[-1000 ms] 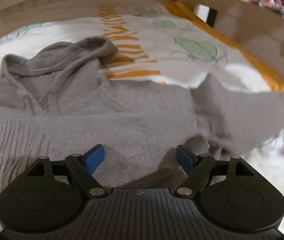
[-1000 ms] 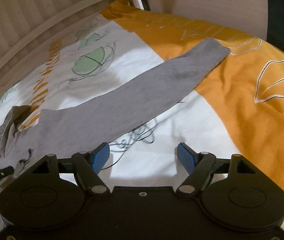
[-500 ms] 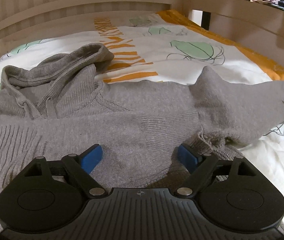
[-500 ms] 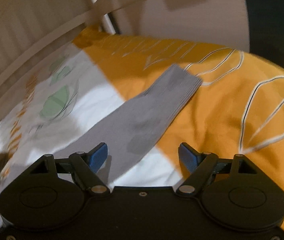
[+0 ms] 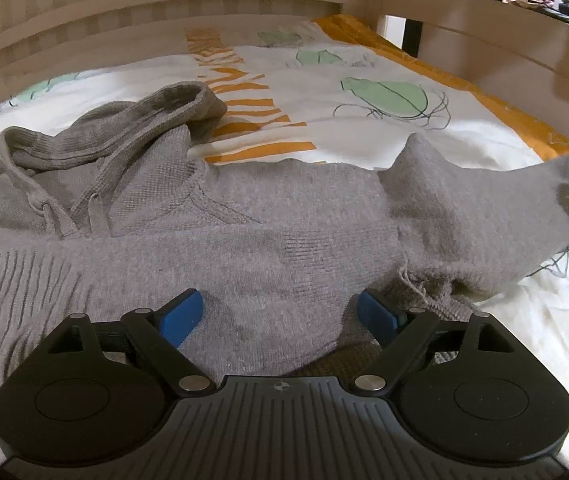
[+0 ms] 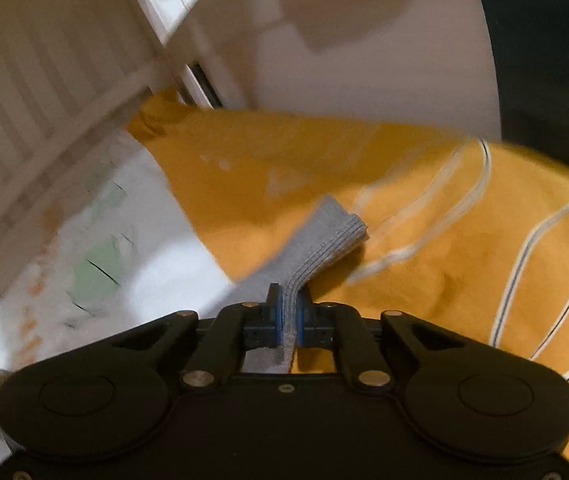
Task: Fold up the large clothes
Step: 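Lift the sleeve across the body with the right gripper and release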
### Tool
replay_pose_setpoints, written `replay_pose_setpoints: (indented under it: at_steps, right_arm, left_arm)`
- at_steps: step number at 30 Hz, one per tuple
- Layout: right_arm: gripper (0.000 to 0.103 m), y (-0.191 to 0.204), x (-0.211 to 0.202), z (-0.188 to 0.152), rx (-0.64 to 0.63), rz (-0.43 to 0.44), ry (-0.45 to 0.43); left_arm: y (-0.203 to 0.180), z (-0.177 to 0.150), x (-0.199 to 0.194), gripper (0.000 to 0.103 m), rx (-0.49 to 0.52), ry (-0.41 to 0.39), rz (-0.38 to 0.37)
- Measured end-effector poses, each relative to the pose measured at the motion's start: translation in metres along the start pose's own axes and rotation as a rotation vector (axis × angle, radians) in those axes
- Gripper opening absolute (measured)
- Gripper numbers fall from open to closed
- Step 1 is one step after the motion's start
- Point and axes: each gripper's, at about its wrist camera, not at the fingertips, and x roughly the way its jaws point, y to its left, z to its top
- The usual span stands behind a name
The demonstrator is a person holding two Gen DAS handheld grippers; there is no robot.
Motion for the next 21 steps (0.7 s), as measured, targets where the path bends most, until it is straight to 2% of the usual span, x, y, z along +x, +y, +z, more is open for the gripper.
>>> replay_pose_setpoints:
  at_steps: [5, 10, 15, 21]
  right_arm:
    - [0.014, 0.051, -0.052, 0.022, -0.100, 0.102, -0.056]
    - [0.014, 0.124, -0.097, 0.028, -0.233, 0.210, -0.080]
    - [0.014, 0.199, -0.128, 0.008, -0.332, 0.322, -0.056]
    - [0.014, 0.297, -0.152, -0.038, -0.419, 0.476, -0.003]
  left_arm:
    - [0.021, 0.010, -0.014, 0.084, -0.078, 0.056, -0.064]
    - [0.057, 0.005, -0.046, 0.084, -0.133, 0.066, -0.066]
    - [0.107, -0.005, -0.080, 0.084, -0.172, 0.059, -0.034]
    - [0.173, -0.021, -0.112, 0.084, -0.231, 0.041, 0.022]
